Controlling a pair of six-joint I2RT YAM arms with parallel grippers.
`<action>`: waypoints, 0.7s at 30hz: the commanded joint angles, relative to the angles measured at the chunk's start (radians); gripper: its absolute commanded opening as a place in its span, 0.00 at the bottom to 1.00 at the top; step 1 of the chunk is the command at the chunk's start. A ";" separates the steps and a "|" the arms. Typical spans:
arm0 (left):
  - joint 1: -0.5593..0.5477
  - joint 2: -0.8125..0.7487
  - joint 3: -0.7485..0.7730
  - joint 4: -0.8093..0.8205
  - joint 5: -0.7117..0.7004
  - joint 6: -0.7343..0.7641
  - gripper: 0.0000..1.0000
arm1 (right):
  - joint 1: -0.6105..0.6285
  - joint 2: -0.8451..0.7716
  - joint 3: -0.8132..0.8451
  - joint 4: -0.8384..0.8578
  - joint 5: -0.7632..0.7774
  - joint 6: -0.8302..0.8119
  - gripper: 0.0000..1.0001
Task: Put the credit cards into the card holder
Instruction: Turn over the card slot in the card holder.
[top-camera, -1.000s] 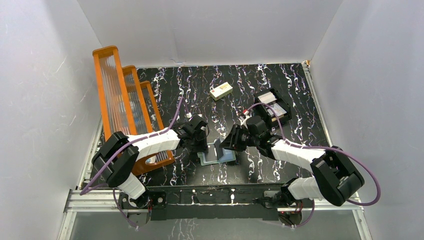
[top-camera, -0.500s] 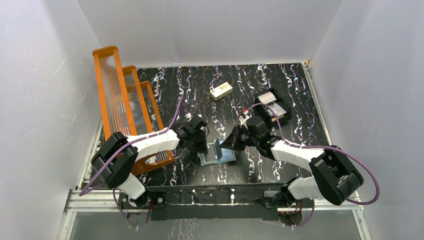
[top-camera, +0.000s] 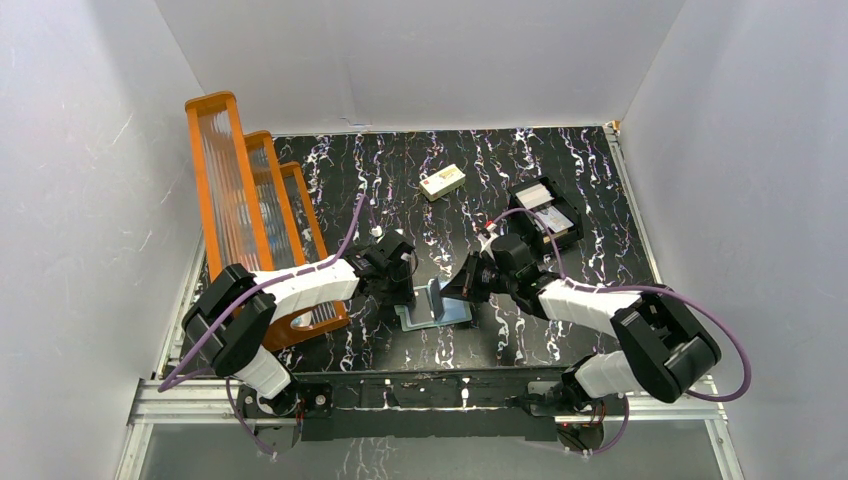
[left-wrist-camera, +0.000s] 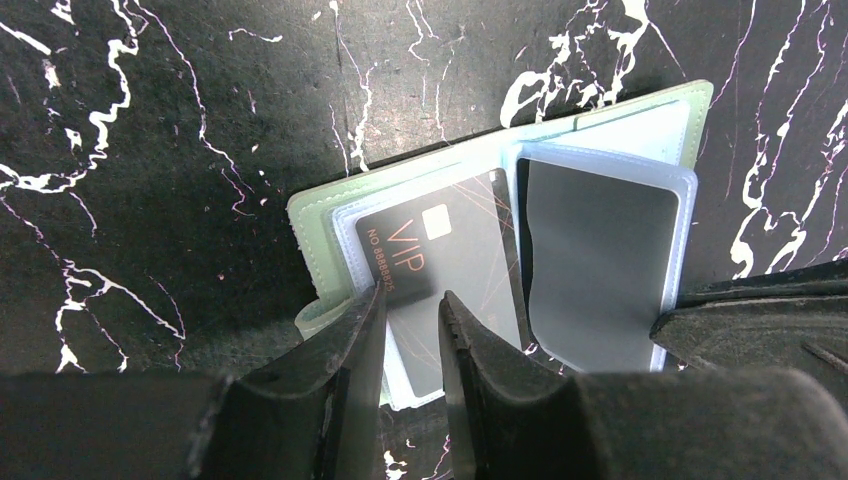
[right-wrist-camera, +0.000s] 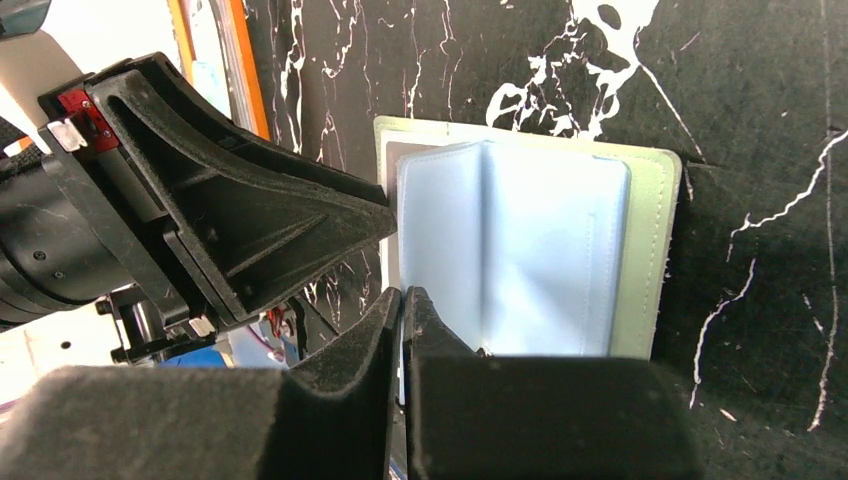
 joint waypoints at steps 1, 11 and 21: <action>0.000 -0.040 -0.004 -0.036 -0.003 -0.002 0.26 | 0.005 0.005 -0.036 0.147 -0.033 0.017 0.11; 0.001 -0.046 -0.014 -0.033 -0.006 -0.002 0.26 | 0.004 0.089 -0.094 0.375 -0.136 0.116 0.15; 0.000 -0.044 0.001 -0.042 -0.009 0.003 0.27 | 0.005 0.102 -0.100 0.375 -0.122 0.117 0.22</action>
